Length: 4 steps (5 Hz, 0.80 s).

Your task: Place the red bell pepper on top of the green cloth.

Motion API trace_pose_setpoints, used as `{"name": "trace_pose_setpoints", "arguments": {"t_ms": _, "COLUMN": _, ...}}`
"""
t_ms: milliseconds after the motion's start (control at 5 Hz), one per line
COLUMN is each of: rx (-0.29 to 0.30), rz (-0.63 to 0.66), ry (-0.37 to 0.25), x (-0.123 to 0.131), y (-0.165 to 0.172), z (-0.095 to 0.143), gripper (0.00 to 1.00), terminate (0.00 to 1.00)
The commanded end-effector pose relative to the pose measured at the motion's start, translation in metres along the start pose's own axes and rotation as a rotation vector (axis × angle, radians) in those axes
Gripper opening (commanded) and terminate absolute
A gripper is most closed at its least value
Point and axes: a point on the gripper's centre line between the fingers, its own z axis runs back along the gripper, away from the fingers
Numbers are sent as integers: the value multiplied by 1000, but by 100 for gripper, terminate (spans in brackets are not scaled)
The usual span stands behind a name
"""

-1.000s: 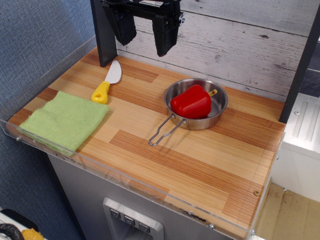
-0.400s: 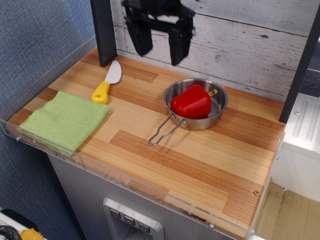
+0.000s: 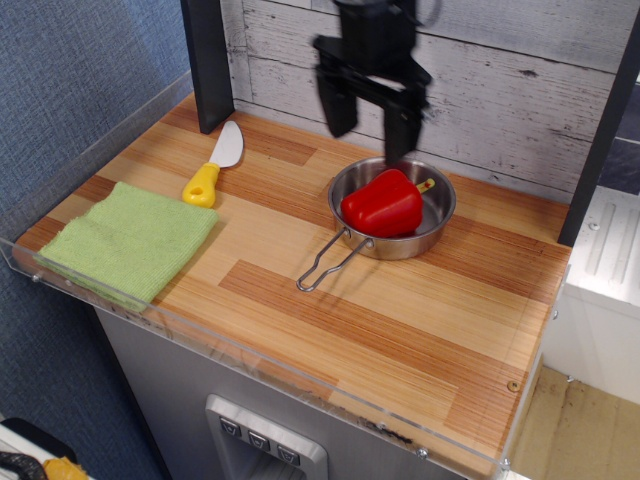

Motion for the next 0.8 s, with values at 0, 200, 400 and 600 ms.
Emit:
{"name": "trace_pose_setpoints", "arguments": {"t_ms": 0, "rx": -7, "rz": -36, "ry": -77, "x": 8, "y": -4, "z": 5, "gripper": 100, "terminate": 0}}
{"name": "trace_pose_setpoints", "arguments": {"t_ms": 200, "rx": 17, "rz": -46, "ry": -45, "x": -1, "y": 0, "z": -4, "gripper": 100, "terminate": 0}}
{"name": "trace_pose_setpoints", "arguments": {"t_ms": 400, "rx": 24, "rz": -46, "ry": -16, "x": -11, "y": 7, "z": -13, "gripper": 100, "terminate": 0}}
{"name": "trace_pose_setpoints", "arguments": {"t_ms": 600, "rx": 35, "rz": -57, "ry": 23, "x": -23, "y": 7, "z": -26, "gripper": 100, "terminate": 0}}
